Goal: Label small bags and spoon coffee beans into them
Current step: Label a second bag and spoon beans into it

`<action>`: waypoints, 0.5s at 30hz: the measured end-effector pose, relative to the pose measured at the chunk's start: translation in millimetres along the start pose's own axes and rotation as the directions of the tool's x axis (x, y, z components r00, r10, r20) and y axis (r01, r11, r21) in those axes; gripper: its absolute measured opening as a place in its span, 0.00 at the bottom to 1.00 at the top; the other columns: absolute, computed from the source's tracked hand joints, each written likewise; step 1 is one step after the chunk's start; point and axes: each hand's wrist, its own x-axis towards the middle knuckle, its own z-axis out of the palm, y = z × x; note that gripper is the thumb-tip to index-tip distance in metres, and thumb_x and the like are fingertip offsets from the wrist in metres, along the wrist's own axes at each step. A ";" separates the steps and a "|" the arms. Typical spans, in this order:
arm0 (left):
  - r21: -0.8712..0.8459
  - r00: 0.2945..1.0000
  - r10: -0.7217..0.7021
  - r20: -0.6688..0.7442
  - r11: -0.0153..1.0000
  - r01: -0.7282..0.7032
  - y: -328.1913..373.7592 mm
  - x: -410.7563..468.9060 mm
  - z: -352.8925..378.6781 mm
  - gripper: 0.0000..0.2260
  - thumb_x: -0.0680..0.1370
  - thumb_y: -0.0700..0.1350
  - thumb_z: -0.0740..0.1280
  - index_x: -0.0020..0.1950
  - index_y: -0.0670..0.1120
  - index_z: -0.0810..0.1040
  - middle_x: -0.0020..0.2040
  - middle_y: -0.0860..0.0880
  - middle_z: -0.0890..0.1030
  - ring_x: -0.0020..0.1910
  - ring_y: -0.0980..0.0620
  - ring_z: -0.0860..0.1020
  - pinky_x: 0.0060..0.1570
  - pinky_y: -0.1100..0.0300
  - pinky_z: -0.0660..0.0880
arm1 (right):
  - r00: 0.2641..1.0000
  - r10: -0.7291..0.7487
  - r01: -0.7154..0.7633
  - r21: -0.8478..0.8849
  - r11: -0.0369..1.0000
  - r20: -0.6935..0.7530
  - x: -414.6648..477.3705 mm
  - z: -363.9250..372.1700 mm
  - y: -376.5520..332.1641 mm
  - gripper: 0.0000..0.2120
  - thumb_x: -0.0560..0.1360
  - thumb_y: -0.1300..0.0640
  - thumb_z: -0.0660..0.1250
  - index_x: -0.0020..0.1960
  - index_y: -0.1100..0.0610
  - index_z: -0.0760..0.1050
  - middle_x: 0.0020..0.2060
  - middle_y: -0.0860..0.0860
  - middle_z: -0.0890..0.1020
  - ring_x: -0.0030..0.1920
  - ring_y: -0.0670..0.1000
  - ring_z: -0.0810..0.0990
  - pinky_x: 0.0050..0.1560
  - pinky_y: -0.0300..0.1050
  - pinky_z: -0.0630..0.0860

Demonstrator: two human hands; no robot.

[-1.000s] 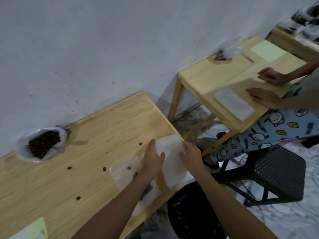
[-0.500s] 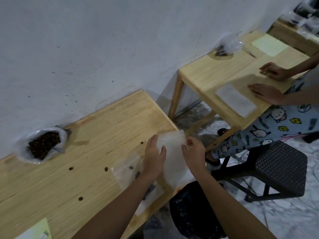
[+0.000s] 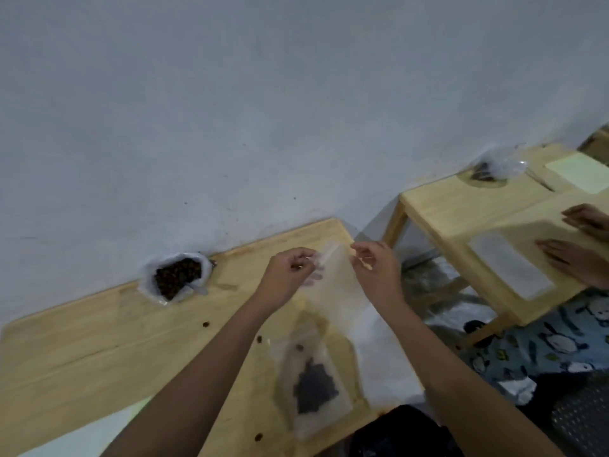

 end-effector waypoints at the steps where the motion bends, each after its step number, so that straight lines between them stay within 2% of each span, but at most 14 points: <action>1: -0.012 0.998 0.002 -0.062 1.000 -0.003 4.7 -4.4 -15.8 0.06 0.78 0.38 0.64 0.53 0.42 0.79 0.40 0.44 0.82 0.44 0.44 0.82 0.42 0.56 0.80 | 0.999 -0.044 0.044 0.008 0.999 -0.010 4.2 10.6 -14.9 0.08 0.71 0.68 0.69 0.49 0.62 0.79 0.44 0.55 0.78 0.42 0.52 0.78 0.47 0.38 0.76; 3: -0.029 0.985 0.024 -0.170 0.999 -0.030 11.3 -15.7 -46.2 0.05 0.78 0.41 0.65 0.52 0.48 0.80 0.38 0.44 0.80 0.47 0.42 0.81 0.47 0.49 0.81 | 0.994 -0.111 0.110 0.064 0.992 0.022 9.0 33.3 -47.9 0.05 0.71 0.67 0.69 0.47 0.60 0.79 0.43 0.54 0.79 0.40 0.47 0.78 0.44 0.28 0.73; 5: -0.056 0.968 0.045 -0.248 0.997 -0.060 19.1 -31.7 -72.7 0.06 0.78 0.43 0.66 0.51 0.52 0.80 0.40 0.50 0.82 0.46 0.49 0.81 0.49 0.50 0.80 | 0.981 -0.113 0.086 0.166 0.982 0.155 9.2 57.9 -82.4 0.03 0.73 0.63 0.69 0.45 0.56 0.78 0.40 0.50 0.81 0.40 0.43 0.79 0.43 0.25 0.72; 6: -0.057 0.962 0.058 -0.268 0.995 -0.076 24.2 -40.6 -84.0 0.06 0.79 0.43 0.65 0.53 0.52 0.79 0.44 0.52 0.83 0.47 0.53 0.81 0.50 0.52 0.80 | 0.965 -0.107 0.054 0.217 0.975 0.238 8.2 70.1 -98.7 0.03 0.73 0.61 0.69 0.44 0.55 0.79 0.40 0.48 0.82 0.41 0.44 0.80 0.45 0.27 0.74; 8: 0.005 0.950 0.112 -0.291 0.993 -0.116 34.0 -57.8 -104.6 0.08 0.79 0.45 0.64 0.57 0.52 0.79 0.51 0.50 0.83 0.50 0.56 0.80 0.51 0.57 0.79 | 0.926 -0.091 -0.038 0.332 0.943 0.367 4.8 92.1 -129.4 0.02 0.73 0.60 0.70 0.43 0.54 0.80 0.40 0.50 0.84 0.44 0.48 0.83 0.49 0.39 0.79; 10: 0.030 0.937 0.149 -0.316 0.989 -0.147 39.4 -73.2 -125.2 0.10 0.79 0.43 0.64 0.60 0.49 0.78 0.53 0.48 0.82 0.50 0.59 0.80 0.48 0.61 0.77 | 0.884 -0.073 -0.167 0.459 0.873 0.461 -0.4 110.2 -157.6 0.03 0.73 0.61 0.70 0.41 0.56 0.81 0.41 0.55 0.84 0.46 0.52 0.84 0.51 0.46 0.80; 12: 0.027 0.917 0.155 -0.367 0.987 -0.156 42.0 -87.4 -145.0 0.13 0.78 0.41 0.65 0.63 0.44 0.77 0.51 0.49 0.82 0.41 0.66 0.79 0.38 0.61 0.76 | 0.854 -0.071 -0.234 0.502 0.833 0.515 -5.4 126.7 -179.6 0.03 0.72 0.60 0.70 0.41 0.57 0.82 0.41 0.57 0.85 0.46 0.55 0.84 0.52 0.47 0.80; 13: 0.034 0.907 0.158 -0.390 0.987 -0.157 41.0 -93.5 -154.9 0.13 0.78 0.43 0.66 0.63 0.45 0.78 0.50 0.50 0.83 0.39 0.65 0.79 0.38 0.62 0.76 | 0.843 -0.071 -0.247 0.502 0.829 0.533 -7.5 134.6 -188.1 0.02 0.72 0.60 0.71 0.41 0.57 0.83 0.39 0.56 0.85 0.45 0.55 0.84 0.52 0.48 0.80; 15: 0.033 0.894 0.162 -0.417 0.986 -0.164 39.9 -104.7 -172.7 0.13 0.77 0.46 0.68 0.61 0.49 0.79 0.53 0.52 0.83 0.50 0.59 0.81 0.52 0.59 0.77 | 0.820 -0.085 -0.262 0.504 0.823 0.566 -12.2 147.9 -203.3 0.03 0.71 0.59 0.72 0.43 0.59 0.84 0.38 0.56 0.84 0.43 0.53 0.84 0.51 0.48 0.80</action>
